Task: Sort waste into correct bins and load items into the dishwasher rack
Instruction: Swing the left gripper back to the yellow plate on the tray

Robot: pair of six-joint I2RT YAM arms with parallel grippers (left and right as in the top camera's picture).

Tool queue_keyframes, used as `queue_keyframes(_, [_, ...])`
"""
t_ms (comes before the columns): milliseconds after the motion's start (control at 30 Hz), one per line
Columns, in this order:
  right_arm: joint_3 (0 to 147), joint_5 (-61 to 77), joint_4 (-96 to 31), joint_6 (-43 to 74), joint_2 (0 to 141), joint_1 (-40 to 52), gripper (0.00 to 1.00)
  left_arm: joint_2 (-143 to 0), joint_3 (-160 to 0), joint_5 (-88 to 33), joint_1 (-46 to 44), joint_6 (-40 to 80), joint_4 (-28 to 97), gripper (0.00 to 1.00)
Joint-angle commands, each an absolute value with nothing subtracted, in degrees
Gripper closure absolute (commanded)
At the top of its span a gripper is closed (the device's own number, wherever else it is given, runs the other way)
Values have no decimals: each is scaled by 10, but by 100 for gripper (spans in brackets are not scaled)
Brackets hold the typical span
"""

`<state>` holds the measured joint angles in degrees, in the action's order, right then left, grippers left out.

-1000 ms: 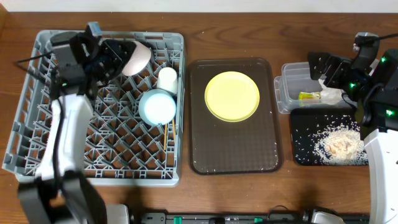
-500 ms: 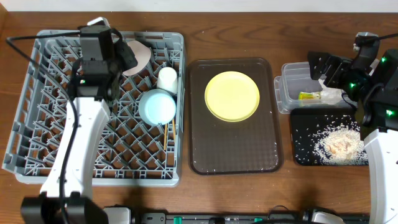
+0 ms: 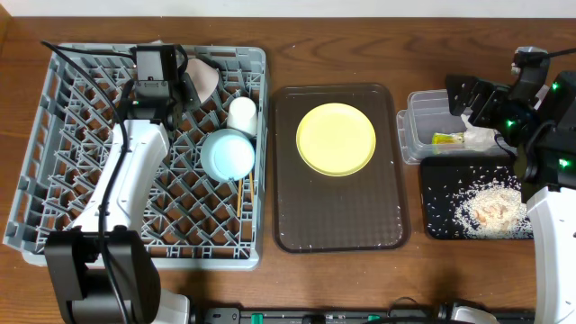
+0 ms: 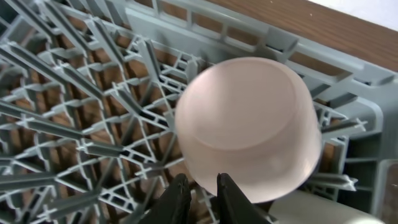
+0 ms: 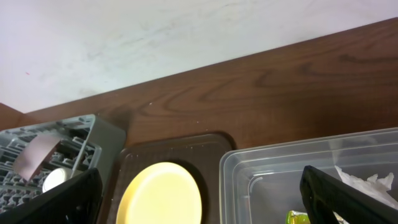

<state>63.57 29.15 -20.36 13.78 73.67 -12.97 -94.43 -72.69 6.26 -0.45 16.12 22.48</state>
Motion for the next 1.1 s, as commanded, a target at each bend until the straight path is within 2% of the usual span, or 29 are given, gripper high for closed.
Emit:
queue_keyframes(0, [636,298,-204,130,736,-133,1,-950,-725,34,-4,192,223,81])
queue_keyframes(300, [636,298,-204,130,736,-133,1,-1017,-725,34,-4,194,230,80])
queue_keyframes(433, [636,298,-204,130,736,-133,1,-1016,-726,34,-5,193,215,75])
queue_keyframes(567, [636,298,-204,130,736,-133,1,-991,-727,9,-5,191,201,64])
queue_keyframes(800, [636,298,-204,130,736,-133,1,-908,-728,-41,-8,192,204,59])
queue_keyframes(1067, [636,298,-204,130,736,-133,1,-777,-728,-175,-67,200,361,48])
